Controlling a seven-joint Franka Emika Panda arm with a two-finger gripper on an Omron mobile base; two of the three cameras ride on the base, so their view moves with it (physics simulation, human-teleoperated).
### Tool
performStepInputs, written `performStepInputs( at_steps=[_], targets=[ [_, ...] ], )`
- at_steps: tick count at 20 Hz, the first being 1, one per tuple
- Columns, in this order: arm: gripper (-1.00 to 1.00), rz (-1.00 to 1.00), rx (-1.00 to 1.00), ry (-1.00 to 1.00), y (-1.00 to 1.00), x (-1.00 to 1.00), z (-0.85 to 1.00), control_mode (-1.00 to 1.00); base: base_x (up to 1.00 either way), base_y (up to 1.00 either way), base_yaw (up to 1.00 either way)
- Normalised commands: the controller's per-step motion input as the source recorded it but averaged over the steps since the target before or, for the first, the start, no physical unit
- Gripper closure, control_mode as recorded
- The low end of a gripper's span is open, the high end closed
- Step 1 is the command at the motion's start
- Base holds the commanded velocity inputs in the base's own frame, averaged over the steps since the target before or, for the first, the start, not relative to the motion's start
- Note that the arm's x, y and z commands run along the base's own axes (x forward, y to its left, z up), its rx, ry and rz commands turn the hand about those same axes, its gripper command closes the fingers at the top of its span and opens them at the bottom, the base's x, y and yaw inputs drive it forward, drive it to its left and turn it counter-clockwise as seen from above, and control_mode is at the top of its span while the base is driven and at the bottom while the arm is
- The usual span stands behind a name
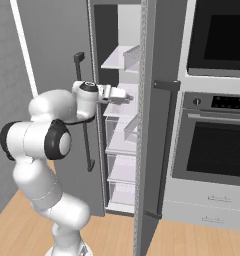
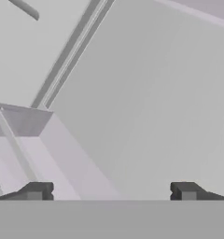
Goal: Grab a lemon wedge from the fridge and one ice cube from the ice bowl, and put them in the glass of lemonade.
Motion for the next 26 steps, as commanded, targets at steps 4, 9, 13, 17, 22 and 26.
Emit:
performStepInputs(
  at_steps=[4,9,13,17,22,26],
  targets=[
    [-1.0,0.0,0.0,0.18,-0.56,0.6,-0.24,-1.0,0.0,0.0,0.0],
    [-1.0,0.0,0.0,0.09,-0.64,0.5,-0.2,-1.0,0.0,0.0,0.0],
    [-1.0,0.0,0.0,0.0,-0.88,0.17,0.0,-1.0,0.0,0.0,0.0],
    [-1.0,0.0,0.0,0.0,-0.85,0.06,-0.01,-1.0,0.0,0.0,0.0],
    [-1.0,0.0,0.0,0.0,-0.83,0.08,-0.09,-1.0,0.0,0.0,0.0],
    [-1.0,0.0,0.0,0.0,-0.88,0.04,-0.1,-1.0,0.0,0.0,0.0]
  ],
)
